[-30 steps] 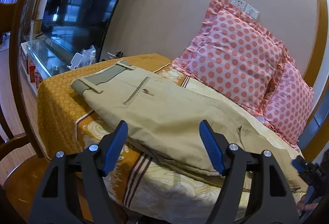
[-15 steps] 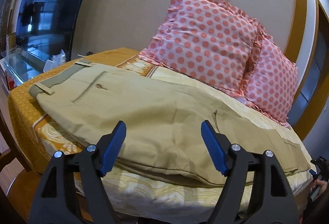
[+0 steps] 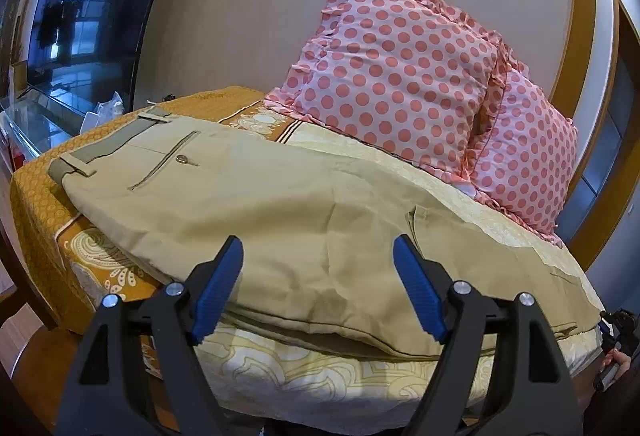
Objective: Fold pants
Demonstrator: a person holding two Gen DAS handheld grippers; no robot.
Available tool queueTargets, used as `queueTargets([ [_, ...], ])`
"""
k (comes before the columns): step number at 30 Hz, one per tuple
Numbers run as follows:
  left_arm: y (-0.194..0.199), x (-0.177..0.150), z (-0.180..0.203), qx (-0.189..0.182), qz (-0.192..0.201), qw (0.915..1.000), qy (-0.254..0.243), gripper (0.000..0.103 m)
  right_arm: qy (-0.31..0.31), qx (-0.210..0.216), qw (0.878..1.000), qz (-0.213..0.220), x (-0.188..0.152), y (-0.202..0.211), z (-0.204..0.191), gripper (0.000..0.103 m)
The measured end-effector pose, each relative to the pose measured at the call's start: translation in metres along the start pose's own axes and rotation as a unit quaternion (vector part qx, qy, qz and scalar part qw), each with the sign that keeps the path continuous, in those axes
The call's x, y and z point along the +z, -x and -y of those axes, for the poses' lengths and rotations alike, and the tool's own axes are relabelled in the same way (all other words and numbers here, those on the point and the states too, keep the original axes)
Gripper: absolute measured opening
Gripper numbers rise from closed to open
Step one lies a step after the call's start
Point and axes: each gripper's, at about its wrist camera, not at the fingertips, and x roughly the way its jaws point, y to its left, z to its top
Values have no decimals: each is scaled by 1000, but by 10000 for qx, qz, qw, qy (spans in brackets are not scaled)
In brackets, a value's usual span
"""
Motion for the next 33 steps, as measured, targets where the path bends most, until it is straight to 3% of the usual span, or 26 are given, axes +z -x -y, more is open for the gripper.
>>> queueTargets([
  [8,-4,0,4,-48,-78,10000,-8,77,550,159,9980,-273,-10,0,-16,23],
  [12,-4,-1,5,-58,-87,9999,-2,77,422,147,9977,-507,-13,-6,-25,25],
  [15,-5,-2,6,-76,-109,9999,-1,78,657,-10,9969,-444,-16,-14,-32,23],
  [17,-5,-2,6,-76,-118,9999,6,78,891,-108,9952,-384,-19,-20,-38,3],
  [18,-5,-2,6,-71,-114,9999,4,78,1015,-137,9941,-352,-20,-24,-42,3],
  [20,-6,-1,4,-40,-113,9999,29,78,1092,29,9935,-310,-22,-27,-53,2],
  [23,-5,-2,0,32,-84,9999,91,78,1468,613,9869,-269,-27,-27,-93,2],
  [26,-5,-1,-6,89,-77,9998,177,78,1776,1458,9724,-399,-43,-27,-151,2],
  [28,-3,-1,-8,109,-73,9996,239,78,2025,2104,9544,-621,-65,-27,-195,2],
  [30,-2,-1,-7,136,-59,9996,245,78,2371,2691,9284,-973,-102,-28,-237,2],
  [33,2,-2,-9,186,-38,9995,253,78,2954,3174,8826,-1817,-174,-36,-279,2],
])
